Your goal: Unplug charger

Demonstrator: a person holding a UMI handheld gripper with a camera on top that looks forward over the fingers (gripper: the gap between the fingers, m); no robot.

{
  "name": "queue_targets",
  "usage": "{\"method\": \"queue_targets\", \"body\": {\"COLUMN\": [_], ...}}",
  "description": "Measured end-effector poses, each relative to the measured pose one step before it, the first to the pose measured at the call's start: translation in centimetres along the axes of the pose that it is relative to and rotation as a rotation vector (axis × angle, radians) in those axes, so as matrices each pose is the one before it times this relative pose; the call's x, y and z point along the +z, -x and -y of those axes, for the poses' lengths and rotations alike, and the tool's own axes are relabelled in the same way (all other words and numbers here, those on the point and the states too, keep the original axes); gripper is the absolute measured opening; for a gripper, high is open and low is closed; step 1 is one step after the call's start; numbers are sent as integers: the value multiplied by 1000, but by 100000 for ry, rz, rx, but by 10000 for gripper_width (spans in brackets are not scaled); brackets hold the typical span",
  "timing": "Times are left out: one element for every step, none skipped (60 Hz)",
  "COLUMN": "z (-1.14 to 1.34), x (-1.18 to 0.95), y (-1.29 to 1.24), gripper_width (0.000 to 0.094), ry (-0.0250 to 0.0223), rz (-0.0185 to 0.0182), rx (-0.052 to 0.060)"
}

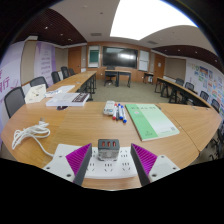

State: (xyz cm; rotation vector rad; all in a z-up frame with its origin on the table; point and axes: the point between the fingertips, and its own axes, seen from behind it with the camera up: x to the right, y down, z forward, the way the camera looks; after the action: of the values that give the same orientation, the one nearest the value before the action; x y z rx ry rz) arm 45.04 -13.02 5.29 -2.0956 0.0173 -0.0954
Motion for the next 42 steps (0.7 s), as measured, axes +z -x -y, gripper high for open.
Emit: {"method": "queue_targets", "body": {"z": [-65, -37, -73, 3, -102, -100, -106, 9, -77, -27, 108, 66, -79, -18, 52, -26, 30, 12, 6, -3, 12, -37, 8, 37, 27, 13, 12, -6, 27, 14, 4, -28, -1, 196, 1096, 1839, 2112, 2579, 2895, 2804, 2956, 1570], "x": [486, 417, 548, 315, 269, 243, 177, 147, 135, 29, -15, 8, 1, 68, -21, 48, -20, -11, 14, 20, -11, 2, -2, 45, -23, -3, -2, 21, 33, 11, 10, -19, -62, -142, -537, -851, -948, -1120, -1093, -939, -974, -86], "y": [87, 47, 183, -55, 49, -38, 156, 364, 192, 83, -113, -1, 4, 103, 8, 13, 0, -16, -13, -30, -8, 5, 7, -16, 31, 28, 9, -67, -16, -31, -10, -14, -21, -24, -22, -88, -86, -135, -224, -251, -592, 121], "gripper_width": [756, 712, 669, 621, 569, 512, 475, 438, 387, 372, 371, 367, 358, 351, 338, 327, 315, 302, 293, 277, 269, 260, 249, 241, 233, 221, 220, 218, 209, 207, 205, 203, 203, 204, 203, 203, 203, 203, 203, 202, 202, 202], "ry": [579, 440, 4, 280, 256, 483, 331, -225, 100, -77, -503, -408, 136, -184, 14, -133, 103, 221, 205, 203, 156, 332, 290, 114, 350, 424, 450, 766, 458, 528, 572, 740, 718, 141, -2524, -4873, -5442, -5298, -5815, -5457, -4625, -2787], "rz": [713, 604, 187, 369, 168, 127, 899, 1571, 822, 439, -710, -264, -287, -13, -34, -11, 105, 78, 9, -98, -159, -178, -121, 64, -61, -25, -54, -23, -208, -348, -405, -403, -381, -326, -420, -537, -533, -662, -788, -637, -348, -408], "rx": [124, 212, 293, 255, 213, 37, -189, 436, 123, 255, -36, -86, -309, 68, 137, 460, 483, 429, 206, 47, 53, 85, 98, 47, 221, 188, 152, 219, 141, 43, 59, -163, -399, -205, 413, 156, -765, -1467, -1774, -1457, -875, -570]}}
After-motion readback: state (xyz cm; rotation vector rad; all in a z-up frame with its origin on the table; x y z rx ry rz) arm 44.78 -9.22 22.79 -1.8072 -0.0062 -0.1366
